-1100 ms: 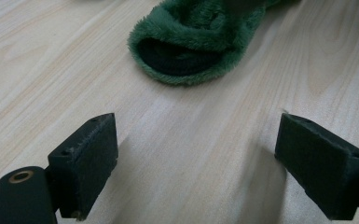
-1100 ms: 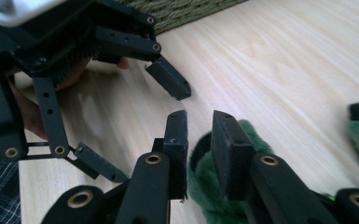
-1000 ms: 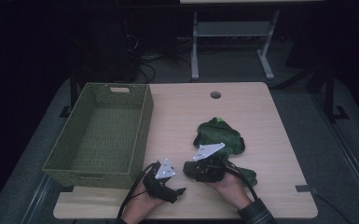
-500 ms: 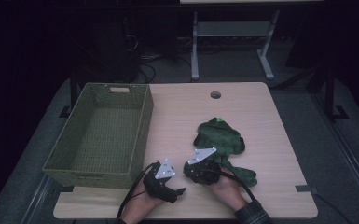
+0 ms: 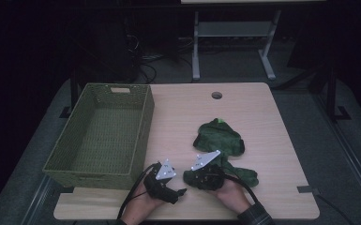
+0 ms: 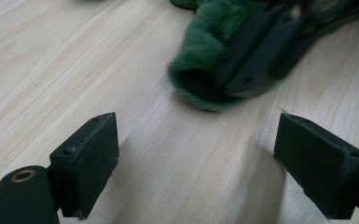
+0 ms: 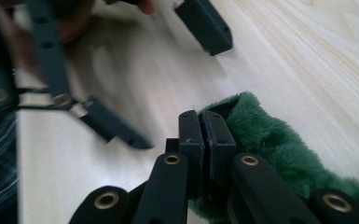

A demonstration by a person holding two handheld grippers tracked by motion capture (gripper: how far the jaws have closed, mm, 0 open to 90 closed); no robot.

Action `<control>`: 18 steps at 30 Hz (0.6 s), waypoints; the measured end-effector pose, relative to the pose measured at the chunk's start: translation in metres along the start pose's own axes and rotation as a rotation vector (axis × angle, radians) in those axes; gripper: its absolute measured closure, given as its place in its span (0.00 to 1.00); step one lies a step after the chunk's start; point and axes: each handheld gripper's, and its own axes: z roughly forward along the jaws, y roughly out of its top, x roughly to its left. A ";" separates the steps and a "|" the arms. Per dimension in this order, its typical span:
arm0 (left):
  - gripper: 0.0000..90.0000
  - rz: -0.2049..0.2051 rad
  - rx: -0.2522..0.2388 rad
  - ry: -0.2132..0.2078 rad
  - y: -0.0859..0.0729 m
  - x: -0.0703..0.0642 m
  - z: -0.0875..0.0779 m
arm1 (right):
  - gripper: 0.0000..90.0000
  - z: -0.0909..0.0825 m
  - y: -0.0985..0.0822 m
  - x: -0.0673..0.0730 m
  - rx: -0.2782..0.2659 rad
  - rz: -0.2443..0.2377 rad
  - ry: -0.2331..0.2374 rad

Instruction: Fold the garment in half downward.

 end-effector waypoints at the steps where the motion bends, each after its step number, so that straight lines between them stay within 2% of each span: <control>1: 0.15 0.000 -0.003 0.000 0.000 0.000 0.000 | 0.97 -0.006 -0.001 0.001 -0.019 0.014 0.011; 6: 0.15 -0.005 -0.005 -0.002 0.000 0.000 0.000 | 0.97 -0.034 -0.001 -0.004 -0.133 0.037 0.030; 12: 0.15 -0.006 -0.005 -0.002 0.000 0.000 0.000 | 0.96 -0.052 -0.004 -0.009 -0.187 0.054 0.003; 18: 0.15 -0.005 -0.006 0.000 0.000 0.000 0.000 | 0.95 -0.068 -0.007 -0.016 -0.217 0.068 -0.041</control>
